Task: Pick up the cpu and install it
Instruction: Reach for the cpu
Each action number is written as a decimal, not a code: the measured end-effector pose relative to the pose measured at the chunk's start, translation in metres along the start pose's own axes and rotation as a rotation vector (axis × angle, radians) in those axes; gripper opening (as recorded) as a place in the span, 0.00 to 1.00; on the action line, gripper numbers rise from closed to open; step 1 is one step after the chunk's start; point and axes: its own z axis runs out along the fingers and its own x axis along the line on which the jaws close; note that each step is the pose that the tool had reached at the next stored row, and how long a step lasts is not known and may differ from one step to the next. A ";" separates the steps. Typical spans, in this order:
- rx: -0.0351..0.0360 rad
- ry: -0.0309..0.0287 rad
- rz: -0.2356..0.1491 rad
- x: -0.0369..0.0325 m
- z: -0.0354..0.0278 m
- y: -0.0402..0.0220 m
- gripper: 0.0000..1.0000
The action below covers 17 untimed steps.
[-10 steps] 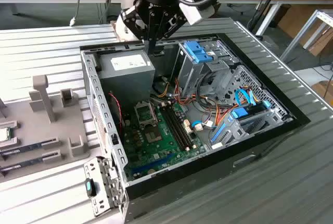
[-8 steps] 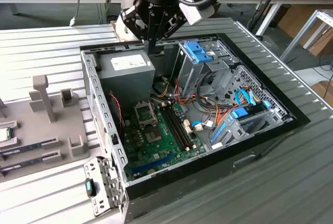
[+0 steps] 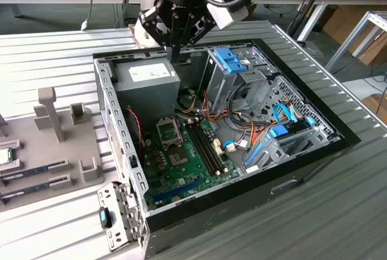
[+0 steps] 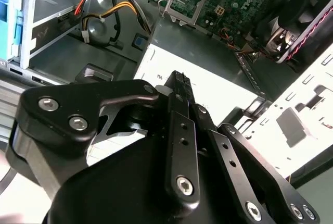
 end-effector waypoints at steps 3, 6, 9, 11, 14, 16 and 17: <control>0.0000 0.0001 0.000 0.0011 -0.0001 -0.0001 0.11; 0.0000 0.0000 0.000 0.0023 -0.0001 -0.0002 0.11; 0.0000 0.0000 0.000 0.0034 -0.0001 -0.0003 0.11; 0.0000 0.0000 0.000 0.0040 -0.0001 -0.0003 0.11; 0.0000 0.0000 0.000 0.0046 -0.0001 -0.0003 0.11; 0.0001 0.0001 0.000 0.0051 -0.0002 -0.0004 0.11; 0.0000 0.0000 0.000 0.0053 -0.0002 -0.0004 0.11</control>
